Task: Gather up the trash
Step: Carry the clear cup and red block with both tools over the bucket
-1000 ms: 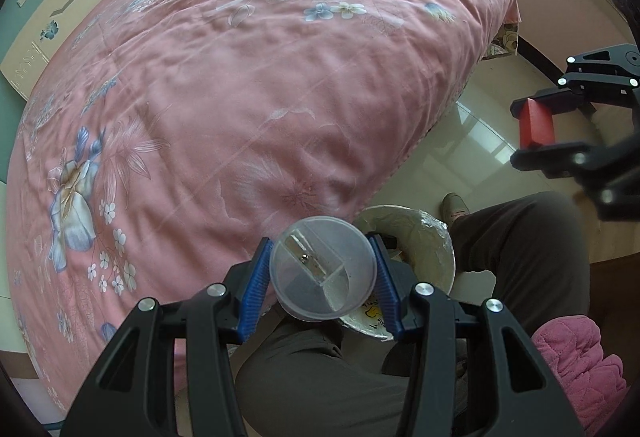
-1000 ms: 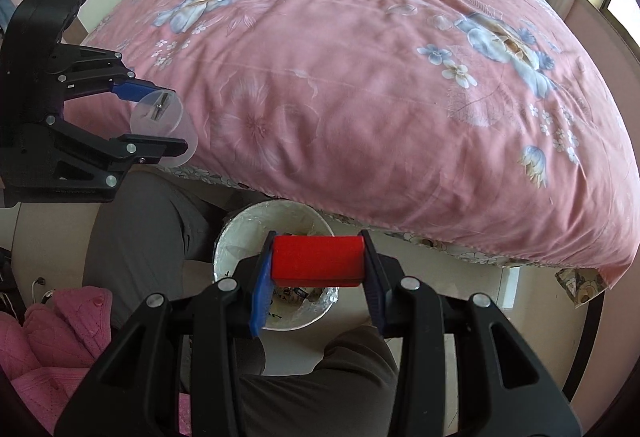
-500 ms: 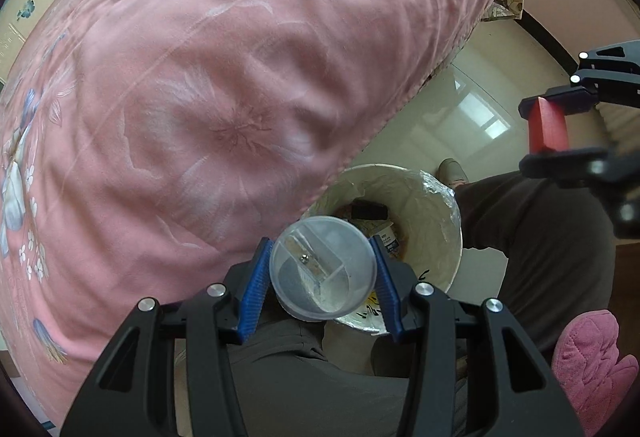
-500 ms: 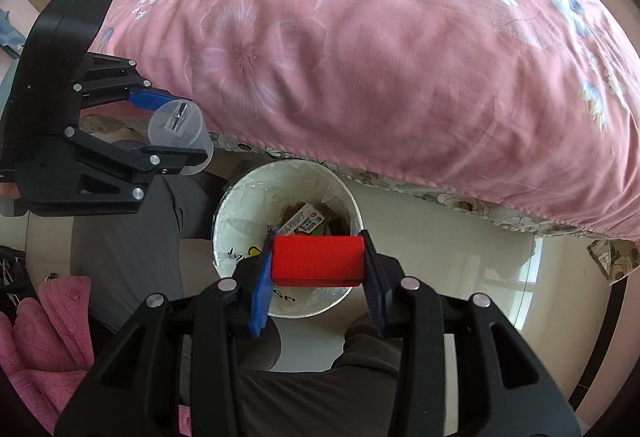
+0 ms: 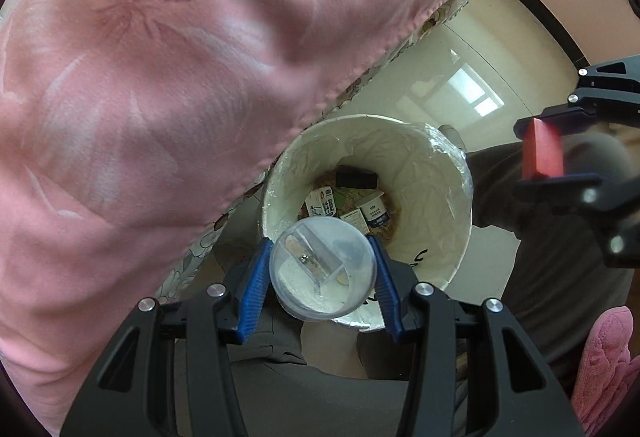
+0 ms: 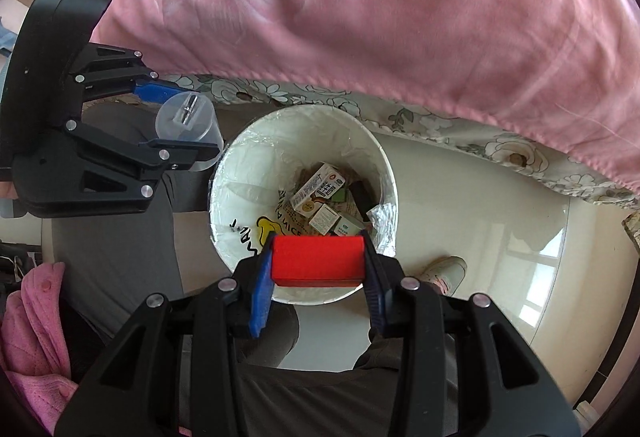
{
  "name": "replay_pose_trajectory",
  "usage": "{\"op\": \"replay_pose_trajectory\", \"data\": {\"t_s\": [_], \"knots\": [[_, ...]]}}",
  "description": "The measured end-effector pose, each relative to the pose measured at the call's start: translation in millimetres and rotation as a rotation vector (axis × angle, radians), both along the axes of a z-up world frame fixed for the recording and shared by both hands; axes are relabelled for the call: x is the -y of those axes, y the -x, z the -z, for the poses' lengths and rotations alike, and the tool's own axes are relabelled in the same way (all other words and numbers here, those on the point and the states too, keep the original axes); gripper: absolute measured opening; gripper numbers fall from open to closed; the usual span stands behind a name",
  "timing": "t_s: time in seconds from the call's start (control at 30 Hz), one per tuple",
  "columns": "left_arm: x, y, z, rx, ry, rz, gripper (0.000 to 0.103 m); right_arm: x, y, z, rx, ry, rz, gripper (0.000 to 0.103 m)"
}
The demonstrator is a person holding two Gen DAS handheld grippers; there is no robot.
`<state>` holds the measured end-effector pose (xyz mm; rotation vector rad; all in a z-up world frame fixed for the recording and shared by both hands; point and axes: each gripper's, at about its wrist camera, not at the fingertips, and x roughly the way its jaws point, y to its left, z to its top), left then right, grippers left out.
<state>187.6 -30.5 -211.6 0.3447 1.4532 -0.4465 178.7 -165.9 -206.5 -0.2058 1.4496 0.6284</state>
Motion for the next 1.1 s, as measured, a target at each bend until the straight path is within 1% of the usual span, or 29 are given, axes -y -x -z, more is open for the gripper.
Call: {"op": "replay_pose_trajectory", "data": {"t_s": [0.23, 0.67, 0.9, 1.1], "knots": [[7, 0, 34, -0.048, -0.001, -0.004, 0.05, -8, 2, 36, -0.067, -0.022, 0.001, 0.04], [10, -5, 92, -0.153, 0.015, -0.035, 0.05, -25, 1, 102, -0.17, -0.031, 0.002, 0.04], [13, -12, 119, -0.194, 0.02, -0.049, 0.05, -31, -1, 131, -0.209, -0.007, -0.011, 0.04], [14, -16, 140, -0.216, 0.026, -0.056, 0.051, -36, -5, 148, -0.218, 0.016, -0.028, 0.04]]}}
